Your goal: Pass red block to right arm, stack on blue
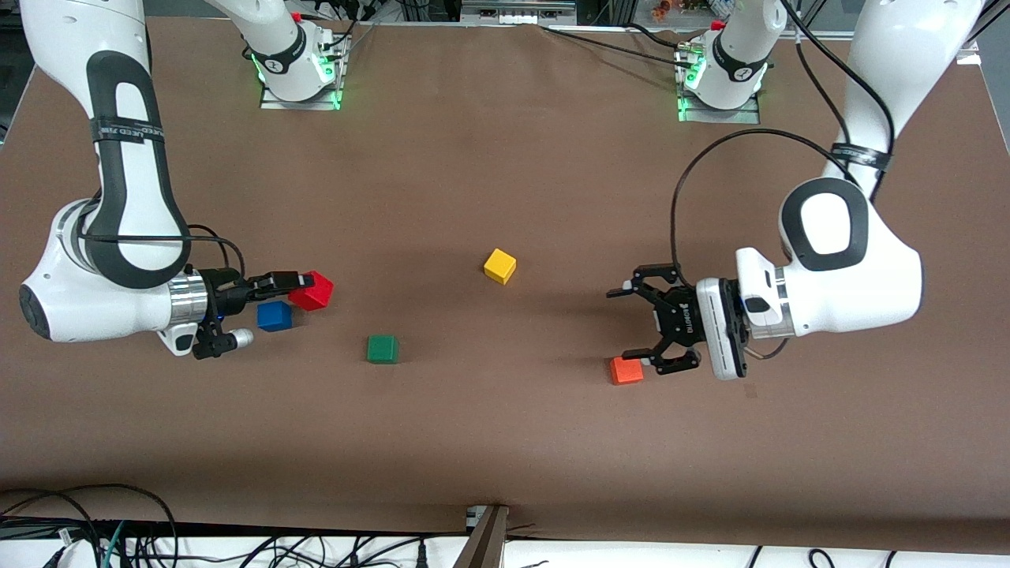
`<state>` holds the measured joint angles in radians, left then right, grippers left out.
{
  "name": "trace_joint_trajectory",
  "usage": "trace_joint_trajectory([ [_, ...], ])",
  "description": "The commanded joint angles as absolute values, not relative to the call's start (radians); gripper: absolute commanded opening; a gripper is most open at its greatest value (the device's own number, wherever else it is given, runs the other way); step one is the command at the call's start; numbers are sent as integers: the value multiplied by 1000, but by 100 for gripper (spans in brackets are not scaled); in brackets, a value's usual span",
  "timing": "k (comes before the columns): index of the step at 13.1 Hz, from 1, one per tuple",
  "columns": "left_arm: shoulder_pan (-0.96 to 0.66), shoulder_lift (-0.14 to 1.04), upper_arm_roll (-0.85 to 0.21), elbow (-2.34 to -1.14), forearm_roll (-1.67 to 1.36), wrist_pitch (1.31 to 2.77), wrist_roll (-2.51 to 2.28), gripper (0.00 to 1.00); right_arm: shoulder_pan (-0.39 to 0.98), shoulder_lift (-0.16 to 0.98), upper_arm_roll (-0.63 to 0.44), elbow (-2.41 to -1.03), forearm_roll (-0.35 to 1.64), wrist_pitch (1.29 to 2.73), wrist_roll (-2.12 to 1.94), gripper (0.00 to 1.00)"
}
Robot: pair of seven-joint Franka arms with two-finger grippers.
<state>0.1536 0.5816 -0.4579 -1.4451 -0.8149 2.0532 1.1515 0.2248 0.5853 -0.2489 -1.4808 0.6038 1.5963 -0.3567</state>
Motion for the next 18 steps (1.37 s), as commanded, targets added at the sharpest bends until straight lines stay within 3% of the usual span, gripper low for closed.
trace_joint_trajectory([
  [1, 184, 549, -443, -1422, -642, 1910, 1001, 100, 215, 572, -247, -1489, 481, 1591, -377, 28],
  [7, 173, 549, -397, -1278, -399, 1617, 628, 100, 192, 603, -247, -1489, 244, 1623, -463, 28],
  [12, 166, 549, -400, -1209, -116, 1524, 470, 100, 195, 637, -247, -1489, 204, 1658, -469, 28],
  [18, 143, 453, -411, -1220, 225, 1416, 81, 100, 199, 661, -245, -1489, 209, 1700, -466, 28],
])
